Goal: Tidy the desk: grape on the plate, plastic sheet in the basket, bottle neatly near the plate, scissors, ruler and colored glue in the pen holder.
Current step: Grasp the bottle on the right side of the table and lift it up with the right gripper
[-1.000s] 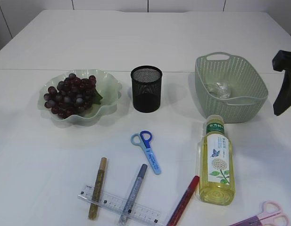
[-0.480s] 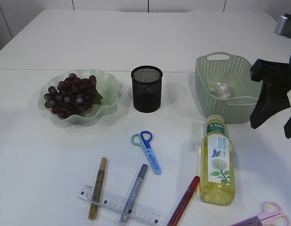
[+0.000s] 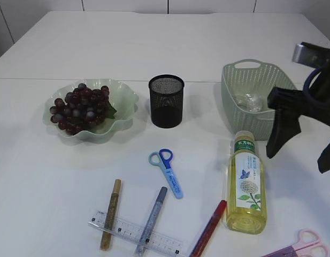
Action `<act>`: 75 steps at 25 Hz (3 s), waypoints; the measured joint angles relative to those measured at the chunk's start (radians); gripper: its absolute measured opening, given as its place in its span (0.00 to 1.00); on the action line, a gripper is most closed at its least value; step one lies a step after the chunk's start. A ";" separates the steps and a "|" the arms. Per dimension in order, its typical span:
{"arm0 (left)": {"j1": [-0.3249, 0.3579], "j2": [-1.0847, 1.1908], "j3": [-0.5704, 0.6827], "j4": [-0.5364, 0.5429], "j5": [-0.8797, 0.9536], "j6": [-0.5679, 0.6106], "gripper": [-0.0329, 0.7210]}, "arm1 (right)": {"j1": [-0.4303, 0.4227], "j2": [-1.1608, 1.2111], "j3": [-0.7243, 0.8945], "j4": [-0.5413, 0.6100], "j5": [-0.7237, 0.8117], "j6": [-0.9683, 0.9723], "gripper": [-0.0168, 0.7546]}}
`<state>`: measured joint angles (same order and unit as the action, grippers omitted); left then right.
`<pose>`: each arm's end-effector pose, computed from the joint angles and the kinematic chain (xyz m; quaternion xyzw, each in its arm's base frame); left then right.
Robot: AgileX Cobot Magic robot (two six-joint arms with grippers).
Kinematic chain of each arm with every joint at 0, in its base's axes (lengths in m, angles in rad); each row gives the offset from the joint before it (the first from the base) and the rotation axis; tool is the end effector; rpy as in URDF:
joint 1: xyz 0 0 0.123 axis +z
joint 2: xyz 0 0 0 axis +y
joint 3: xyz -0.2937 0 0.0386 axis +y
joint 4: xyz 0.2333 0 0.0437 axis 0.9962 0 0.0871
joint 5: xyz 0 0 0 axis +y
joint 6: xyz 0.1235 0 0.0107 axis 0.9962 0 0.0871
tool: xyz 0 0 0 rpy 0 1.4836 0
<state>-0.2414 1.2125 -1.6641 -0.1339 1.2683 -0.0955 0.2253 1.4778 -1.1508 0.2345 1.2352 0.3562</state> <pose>0.2058 -0.0669 0.4709 0.0742 0.9078 -0.1338 0.3905 0.2460 0.0843 0.2652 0.0980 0.9877 0.1211 0.0134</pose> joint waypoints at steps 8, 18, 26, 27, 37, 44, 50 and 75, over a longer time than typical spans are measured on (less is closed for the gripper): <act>0.000 0.000 0.000 0.016 0.000 0.000 0.54 | 0.004 0.060 0.000 -0.003 -0.110 0.000 0.72; 0.000 0.000 0.000 0.028 0.000 0.000 0.54 | 0.110 0.149 0.000 -0.099 -0.187 0.110 0.71; 0.000 0.000 0.000 0.032 0.000 0.000 0.54 | 0.169 0.211 0.000 -0.149 -0.215 0.190 0.71; 0.000 0.000 0.000 0.032 0.000 0.000 0.54 | 0.169 0.211 0.000 -0.151 -0.215 0.192 0.71; 0.000 0.000 0.000 0.044 0.000 0.000 0.54 | 0.173 0.211 0.000 -0.149 -0.175 0.207 0.71; 0.000 0.000 0.000 0.052 0.000 0.000 0.54 | 0.175 0.260 0.000 -0.123 -0.164 0.214 0.84; 0.000 0.000 0.000 0.052 0.000 0.000 0.54 | 0.175 0.318 0.000 -0.098 -0.161 0.215 0.84; 0.000 0.000 0.000 0.054 0.000 0.000 0.54 | 0.208 0.400 -0.002 -0.100 -0.224 0.158 0.83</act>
<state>-0.2414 1.2125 -1.6641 -0.0801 1.2683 -0.0955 0.4338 1.8775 -1.1526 0.1346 1.0112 0.5138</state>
